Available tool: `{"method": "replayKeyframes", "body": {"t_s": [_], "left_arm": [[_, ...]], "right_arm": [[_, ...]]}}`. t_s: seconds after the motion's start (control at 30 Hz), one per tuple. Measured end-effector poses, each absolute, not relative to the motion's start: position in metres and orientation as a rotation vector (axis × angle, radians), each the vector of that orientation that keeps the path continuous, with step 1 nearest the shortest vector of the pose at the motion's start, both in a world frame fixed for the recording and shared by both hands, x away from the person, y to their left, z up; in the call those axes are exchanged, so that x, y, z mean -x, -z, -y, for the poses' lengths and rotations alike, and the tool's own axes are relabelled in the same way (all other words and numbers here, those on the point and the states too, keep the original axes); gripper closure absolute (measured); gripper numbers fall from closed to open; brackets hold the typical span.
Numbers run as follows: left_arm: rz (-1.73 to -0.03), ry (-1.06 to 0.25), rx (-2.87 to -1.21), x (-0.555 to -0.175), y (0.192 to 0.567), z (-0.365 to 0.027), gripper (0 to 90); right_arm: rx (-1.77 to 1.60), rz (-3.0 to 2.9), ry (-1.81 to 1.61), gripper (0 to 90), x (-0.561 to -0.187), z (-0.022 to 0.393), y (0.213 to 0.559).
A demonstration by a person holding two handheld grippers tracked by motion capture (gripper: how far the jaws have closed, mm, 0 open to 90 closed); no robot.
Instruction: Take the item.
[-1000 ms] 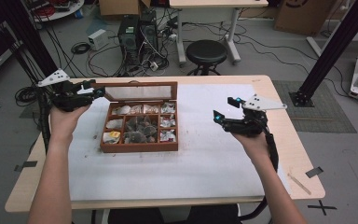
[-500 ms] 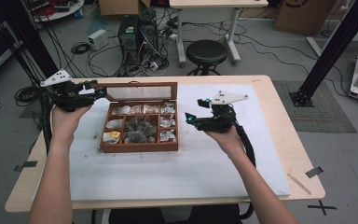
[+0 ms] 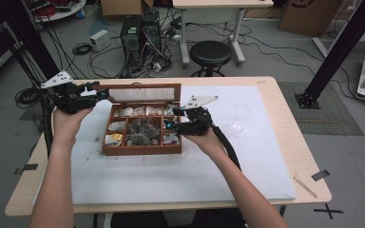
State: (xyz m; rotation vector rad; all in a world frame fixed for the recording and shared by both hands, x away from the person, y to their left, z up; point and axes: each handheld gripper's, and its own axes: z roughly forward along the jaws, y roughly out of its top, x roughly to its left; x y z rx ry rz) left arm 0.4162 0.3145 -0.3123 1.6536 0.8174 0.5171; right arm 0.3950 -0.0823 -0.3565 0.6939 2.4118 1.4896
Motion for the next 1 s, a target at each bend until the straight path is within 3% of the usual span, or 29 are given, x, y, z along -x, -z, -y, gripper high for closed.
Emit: {"method": "replayKeyframes", "body": {"t_s": [0.6,1.0], "left_arm": [[-0.811,-0.513,-1.654,-0.417,0.313,-0.315,38.6],[-0.807,-0.51,-1.653,-0.417,0.313,-0.315,38.6]], "right_arm": [[-0.608,-2.693,-1.432,52.7,-0.413,0.009,0.385],[-0.65,-2.807,-1.235,58.0,-0.414,-0.016,0.394]]}}
